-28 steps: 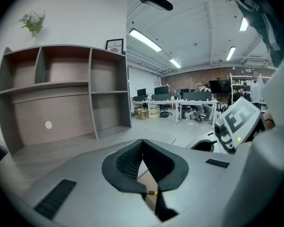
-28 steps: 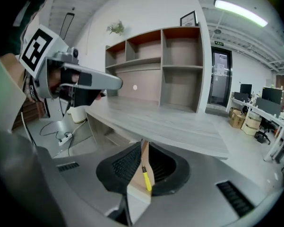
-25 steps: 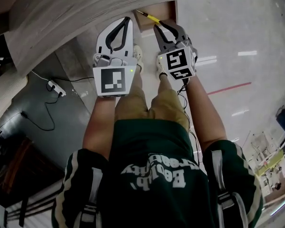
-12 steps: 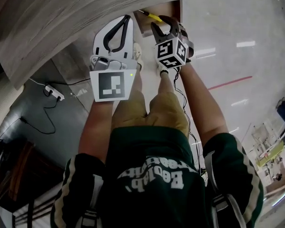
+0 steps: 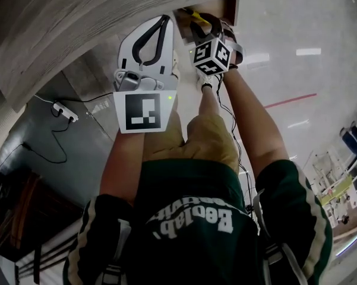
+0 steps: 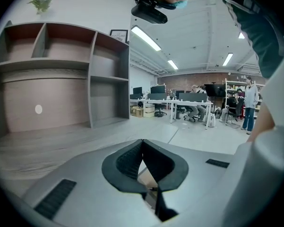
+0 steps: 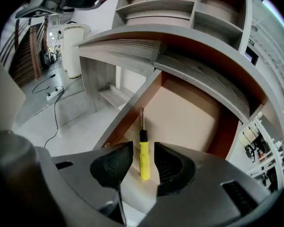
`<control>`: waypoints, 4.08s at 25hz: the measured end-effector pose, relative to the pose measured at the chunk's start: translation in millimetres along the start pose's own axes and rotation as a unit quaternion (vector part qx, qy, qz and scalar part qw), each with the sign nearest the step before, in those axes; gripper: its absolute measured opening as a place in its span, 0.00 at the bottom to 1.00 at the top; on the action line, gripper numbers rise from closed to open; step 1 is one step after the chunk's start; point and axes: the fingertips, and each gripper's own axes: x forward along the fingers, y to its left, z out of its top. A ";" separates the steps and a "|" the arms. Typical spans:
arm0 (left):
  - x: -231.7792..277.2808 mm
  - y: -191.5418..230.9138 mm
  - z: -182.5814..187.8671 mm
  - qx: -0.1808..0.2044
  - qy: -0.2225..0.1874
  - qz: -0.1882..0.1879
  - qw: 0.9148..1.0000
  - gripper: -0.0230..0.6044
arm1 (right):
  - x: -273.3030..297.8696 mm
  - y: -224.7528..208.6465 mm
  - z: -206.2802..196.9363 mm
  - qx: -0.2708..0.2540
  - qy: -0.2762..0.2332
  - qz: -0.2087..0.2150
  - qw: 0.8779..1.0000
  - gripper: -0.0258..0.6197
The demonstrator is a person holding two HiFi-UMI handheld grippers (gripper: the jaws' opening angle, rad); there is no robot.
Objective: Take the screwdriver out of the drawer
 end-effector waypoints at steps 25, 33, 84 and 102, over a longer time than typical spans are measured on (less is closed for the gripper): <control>5.6 -1.0 -53.3 -0.021 0.033 -0.006 0.999 0.07 | 50.7 0.4 -11.4 -0.029 0.012 -0.010 0.999 0.18; 4.4 3.1 -70.3 -0.023 0.060 0.006 0.998 0.07 | 51.0 3.2 -10.4 -0.025 0.015 -0.014 0.999 0.18; -95.3 -98.0 118.2 -0.005 0.051 0.049 0.997 0.07 | -288.0 -60.3 103.2 0.072 -0.104 0.001 0.992 0.17; -180.2 -142.0 218.5 0.003 -0.019 0.106 0.994 0.07 | -464.9 -65.4 150.0 0.097 -0.233 0.041 0.967 0.17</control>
